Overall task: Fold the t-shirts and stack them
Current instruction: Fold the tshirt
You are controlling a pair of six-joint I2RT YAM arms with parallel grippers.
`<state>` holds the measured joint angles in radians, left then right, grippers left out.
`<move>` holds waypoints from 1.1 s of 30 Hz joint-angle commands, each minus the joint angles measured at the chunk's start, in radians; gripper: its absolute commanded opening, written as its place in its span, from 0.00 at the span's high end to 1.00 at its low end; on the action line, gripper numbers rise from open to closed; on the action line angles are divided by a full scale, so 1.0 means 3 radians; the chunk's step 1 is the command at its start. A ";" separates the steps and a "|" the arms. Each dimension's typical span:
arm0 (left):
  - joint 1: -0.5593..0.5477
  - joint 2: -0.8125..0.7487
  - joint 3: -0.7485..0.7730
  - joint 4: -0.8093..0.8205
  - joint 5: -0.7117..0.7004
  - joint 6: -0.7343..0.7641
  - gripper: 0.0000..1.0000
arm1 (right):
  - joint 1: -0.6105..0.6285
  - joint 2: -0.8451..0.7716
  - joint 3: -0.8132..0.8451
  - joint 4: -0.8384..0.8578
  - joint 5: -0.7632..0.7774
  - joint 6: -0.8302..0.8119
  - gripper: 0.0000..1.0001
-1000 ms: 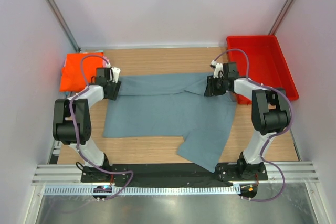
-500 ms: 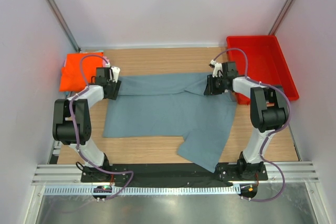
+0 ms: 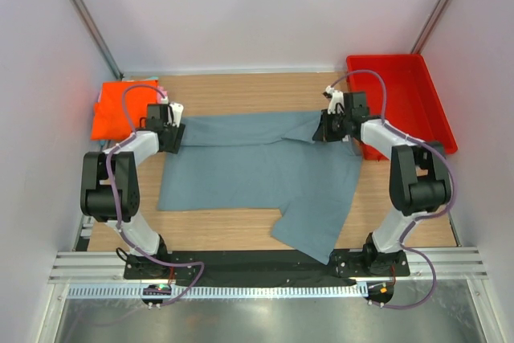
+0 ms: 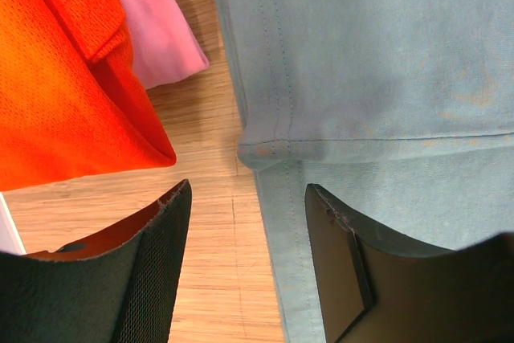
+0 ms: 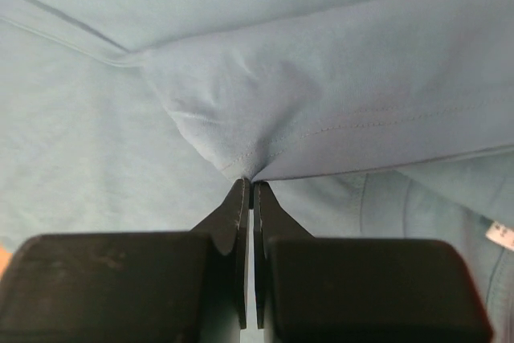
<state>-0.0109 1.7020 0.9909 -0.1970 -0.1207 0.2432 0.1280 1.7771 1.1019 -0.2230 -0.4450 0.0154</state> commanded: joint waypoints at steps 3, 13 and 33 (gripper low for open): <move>0.0021 -0.0176 -0.0030 0.0166 -0.0012 0.0002 0.40 | 0.0049 -0.0626 -0.0139 -0.0008 -0.0122 0.0163 0.99; 0.0021 -0.0207 -0.0046 0.0156 -0.0058 0.0018 0.41 | 0.0212 -0.1035 -0.0462 -0.0295 -0.0342 0.0240 0.98; 0.0021 -0.0243 -0.0097 0.0120 -0.0007 -0.0003 0.41 | -0.0283 -0.0882 -0.0375 -0.0254 0.0077 -0.0031 0.53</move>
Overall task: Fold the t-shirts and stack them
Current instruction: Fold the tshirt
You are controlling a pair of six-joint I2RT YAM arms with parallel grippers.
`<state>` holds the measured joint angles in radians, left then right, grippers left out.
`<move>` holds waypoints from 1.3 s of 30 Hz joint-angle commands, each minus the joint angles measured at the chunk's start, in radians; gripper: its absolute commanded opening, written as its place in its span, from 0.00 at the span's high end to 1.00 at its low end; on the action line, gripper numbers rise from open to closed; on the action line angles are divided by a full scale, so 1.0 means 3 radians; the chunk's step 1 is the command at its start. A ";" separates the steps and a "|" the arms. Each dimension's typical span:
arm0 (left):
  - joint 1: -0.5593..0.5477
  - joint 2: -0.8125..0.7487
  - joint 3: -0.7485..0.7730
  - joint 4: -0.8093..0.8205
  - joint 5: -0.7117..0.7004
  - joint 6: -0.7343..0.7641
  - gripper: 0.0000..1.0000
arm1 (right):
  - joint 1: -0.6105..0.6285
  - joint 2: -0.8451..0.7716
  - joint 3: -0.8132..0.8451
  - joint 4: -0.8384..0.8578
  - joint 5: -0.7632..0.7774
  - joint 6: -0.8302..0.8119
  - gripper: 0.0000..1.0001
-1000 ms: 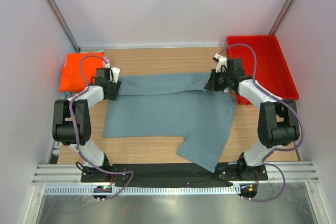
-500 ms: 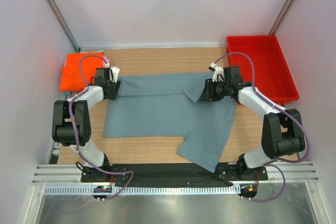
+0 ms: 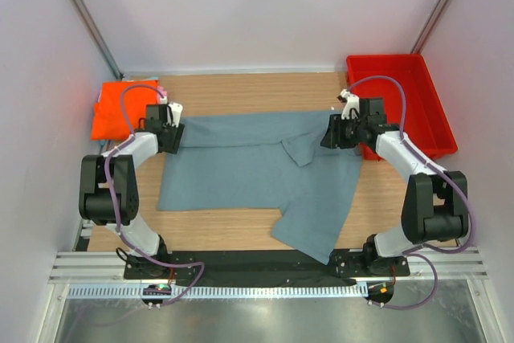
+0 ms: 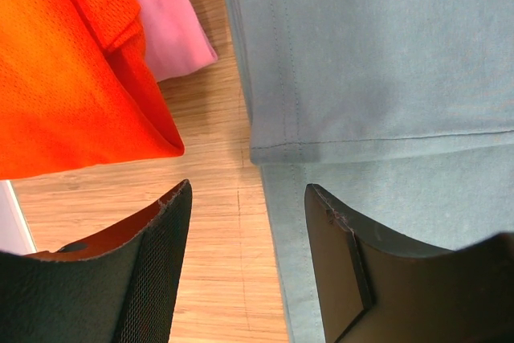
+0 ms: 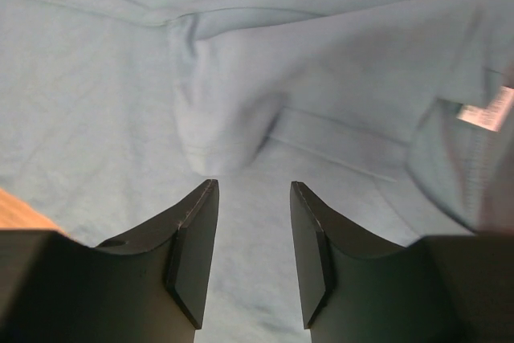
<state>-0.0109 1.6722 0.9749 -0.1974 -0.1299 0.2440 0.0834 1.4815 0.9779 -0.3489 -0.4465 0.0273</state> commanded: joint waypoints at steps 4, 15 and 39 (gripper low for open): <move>0.0021 -0.0164 -0.0059 0.0121 0.0039 -0.0005 0.41 | -0.0272 0.0369 0.0151 0.0166 0.0082 -0.0035 0.57; 0.0021 -0.0169 -0.0079 0.0111 0.0070 -0.0021 0.41 | -0.0395 0.0722 0.0222 0.0232 0.0246 0.0037 0.59; 0.0021 -0.0098 -0.0095 0.0142 0.0080 -0.0026 0.41 | -0.0498 0.1034 0.0269 0.0263 0.0133 0.0022 0.84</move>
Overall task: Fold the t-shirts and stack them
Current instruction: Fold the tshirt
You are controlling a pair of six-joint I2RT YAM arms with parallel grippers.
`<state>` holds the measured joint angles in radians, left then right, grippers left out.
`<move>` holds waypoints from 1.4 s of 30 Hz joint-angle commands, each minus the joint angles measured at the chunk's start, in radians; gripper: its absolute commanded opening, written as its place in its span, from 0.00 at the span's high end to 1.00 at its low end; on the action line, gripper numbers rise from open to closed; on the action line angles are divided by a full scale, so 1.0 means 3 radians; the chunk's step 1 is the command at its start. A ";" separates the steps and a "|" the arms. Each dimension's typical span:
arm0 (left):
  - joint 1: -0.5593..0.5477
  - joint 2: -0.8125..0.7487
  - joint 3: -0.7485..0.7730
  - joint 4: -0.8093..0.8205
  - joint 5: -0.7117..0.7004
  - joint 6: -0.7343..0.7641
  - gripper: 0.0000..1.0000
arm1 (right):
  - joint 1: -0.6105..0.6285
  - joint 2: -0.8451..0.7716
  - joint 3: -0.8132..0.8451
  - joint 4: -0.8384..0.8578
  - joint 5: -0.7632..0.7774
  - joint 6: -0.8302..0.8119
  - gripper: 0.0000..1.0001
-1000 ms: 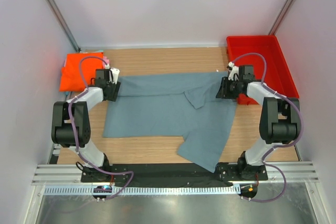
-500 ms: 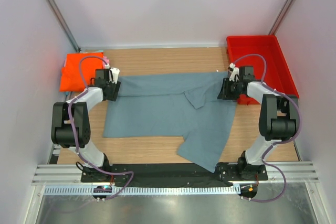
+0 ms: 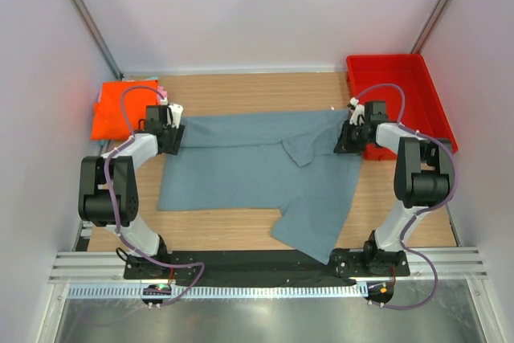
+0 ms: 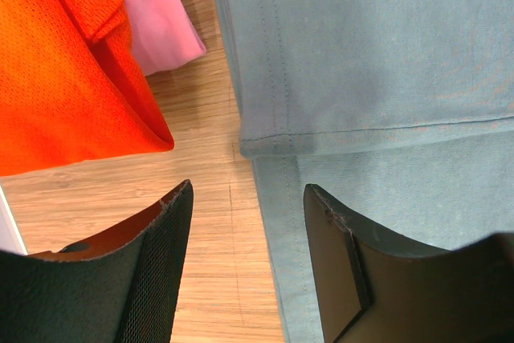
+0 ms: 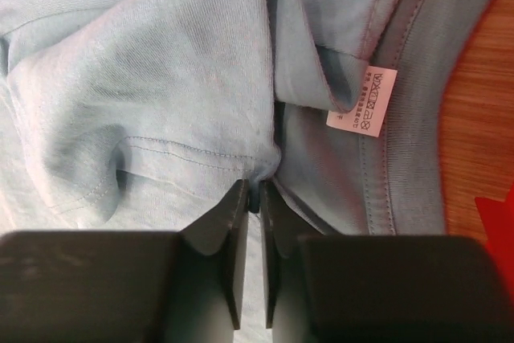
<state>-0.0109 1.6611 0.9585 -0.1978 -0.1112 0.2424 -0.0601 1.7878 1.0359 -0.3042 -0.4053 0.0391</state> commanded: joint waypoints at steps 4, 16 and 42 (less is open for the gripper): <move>0.0021 -0.0051 -0.0040 0.0148 0.0033 -0.0031 0.42 | -0.0020 -0.0160 0.0014 0.0130 0.0016 -0.0003 0.89; 0.0021 -0.0153 -0.0055 0.0148 0.0028 -0.0021 0.42 | -0.0020 -0.1020 -0.0094 -0.0662 -0.0218 -0.0079 0.92; 0.0021 -0.0316 -0.0086 0.0015 0.0247 -0.0036 0.42 | -0.0020 -0.0760 -0.0114 -0.0602 0.0037 -0.0278 0.66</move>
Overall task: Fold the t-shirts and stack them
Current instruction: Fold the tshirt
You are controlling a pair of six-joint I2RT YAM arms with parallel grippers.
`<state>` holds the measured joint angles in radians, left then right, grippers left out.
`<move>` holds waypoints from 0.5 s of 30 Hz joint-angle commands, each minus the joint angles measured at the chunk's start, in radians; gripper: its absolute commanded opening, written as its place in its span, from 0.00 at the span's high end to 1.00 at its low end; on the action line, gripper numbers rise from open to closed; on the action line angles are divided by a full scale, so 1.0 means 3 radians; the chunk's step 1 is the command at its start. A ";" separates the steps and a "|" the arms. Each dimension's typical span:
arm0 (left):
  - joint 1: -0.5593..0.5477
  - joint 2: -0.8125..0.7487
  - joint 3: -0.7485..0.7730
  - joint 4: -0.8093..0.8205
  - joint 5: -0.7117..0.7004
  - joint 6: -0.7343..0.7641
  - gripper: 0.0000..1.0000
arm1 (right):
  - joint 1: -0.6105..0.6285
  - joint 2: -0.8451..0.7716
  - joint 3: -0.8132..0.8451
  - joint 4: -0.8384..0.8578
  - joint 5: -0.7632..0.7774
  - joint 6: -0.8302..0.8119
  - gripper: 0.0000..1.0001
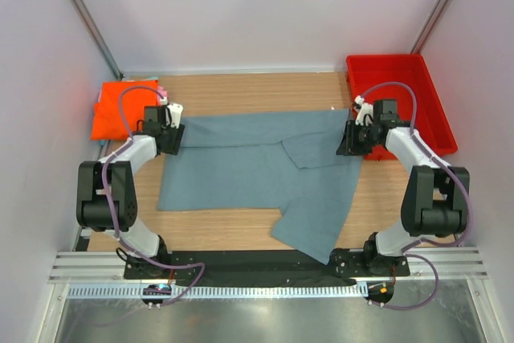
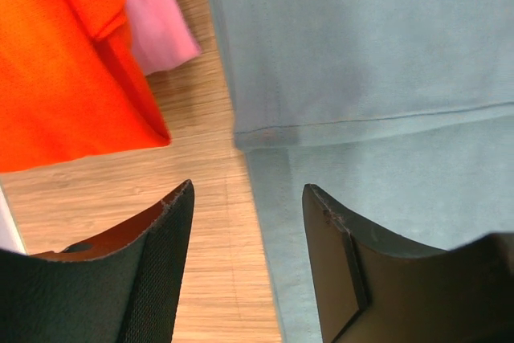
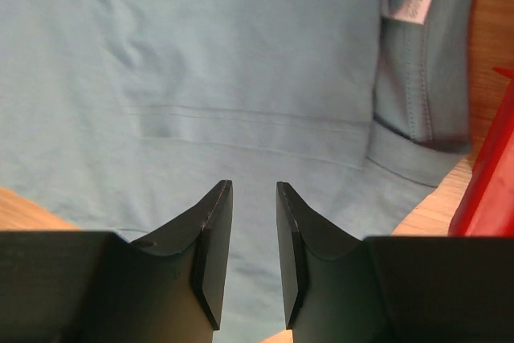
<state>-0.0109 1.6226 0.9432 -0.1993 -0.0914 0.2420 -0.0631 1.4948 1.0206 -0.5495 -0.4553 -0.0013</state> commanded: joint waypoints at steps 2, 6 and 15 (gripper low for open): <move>0.0021 -0.0341 -0.0050 -0.0092 0.0691 -0.0019 0.44 | -0.0015 0.0340 -0.0033 0.0252 0.0290 -0.0190 0.66; -0.0233 -0.0576 0.0041 -0.0525 0.1510 -0.0004 0.42 | -0.0015 0.0524 -0.0043 0.0328 0.0260 -0.0185 0.66; -0.1471 0.0046 0.0838 -0.0869 0.1155 0.0164 0.24 | -0.0015 0.0580 -0.0063 0.0502 0.0352 -0.0088 0.66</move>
<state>-0.3462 1.5463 1.1019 -0.4160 0.3023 0.2520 -0.0631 1.6707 0.9989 -0.4530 -0.3721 -0.0341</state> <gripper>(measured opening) 0.745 0.341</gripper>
